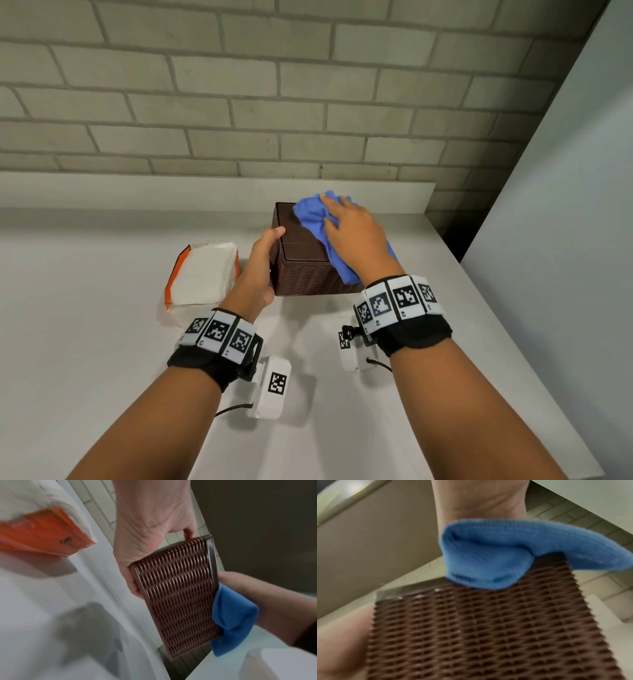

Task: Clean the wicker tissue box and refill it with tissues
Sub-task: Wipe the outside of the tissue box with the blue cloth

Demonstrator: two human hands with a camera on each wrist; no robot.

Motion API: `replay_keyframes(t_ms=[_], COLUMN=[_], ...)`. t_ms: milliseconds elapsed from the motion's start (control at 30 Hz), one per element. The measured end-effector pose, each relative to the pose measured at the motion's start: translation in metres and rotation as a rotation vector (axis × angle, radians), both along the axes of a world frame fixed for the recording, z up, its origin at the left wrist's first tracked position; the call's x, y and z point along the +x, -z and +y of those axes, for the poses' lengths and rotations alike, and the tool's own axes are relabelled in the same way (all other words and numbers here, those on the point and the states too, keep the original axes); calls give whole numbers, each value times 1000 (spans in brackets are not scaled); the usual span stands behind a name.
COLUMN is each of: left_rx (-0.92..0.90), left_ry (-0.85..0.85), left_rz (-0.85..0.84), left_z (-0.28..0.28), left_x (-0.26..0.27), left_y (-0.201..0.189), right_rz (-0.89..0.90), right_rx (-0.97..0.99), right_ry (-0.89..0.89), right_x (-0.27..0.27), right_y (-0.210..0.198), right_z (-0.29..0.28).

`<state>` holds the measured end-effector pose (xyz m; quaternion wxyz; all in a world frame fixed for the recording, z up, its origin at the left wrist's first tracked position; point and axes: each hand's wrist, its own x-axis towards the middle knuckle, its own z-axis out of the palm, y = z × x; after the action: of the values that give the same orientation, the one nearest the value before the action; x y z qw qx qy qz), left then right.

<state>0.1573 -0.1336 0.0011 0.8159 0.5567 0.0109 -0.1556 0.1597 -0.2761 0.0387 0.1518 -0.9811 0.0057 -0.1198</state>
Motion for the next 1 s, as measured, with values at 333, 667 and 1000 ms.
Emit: replay_keyframes(t_ms=[333,667,1000], left_rx=[-13,19,18], left_ry=[-2,20,-89], left_rz=[-9,-6,73], left_z=[-3,-2,6], left_x=[-4,-12,-12], left_y=[3,0,-3], right_rz=[-28,178,120], right_rx=[-50,18,-40], right_ry=[-15,81,-34], right_x=[-19,-1,11], right_y=[-12,-12,-10], right_z=[35,18,10])
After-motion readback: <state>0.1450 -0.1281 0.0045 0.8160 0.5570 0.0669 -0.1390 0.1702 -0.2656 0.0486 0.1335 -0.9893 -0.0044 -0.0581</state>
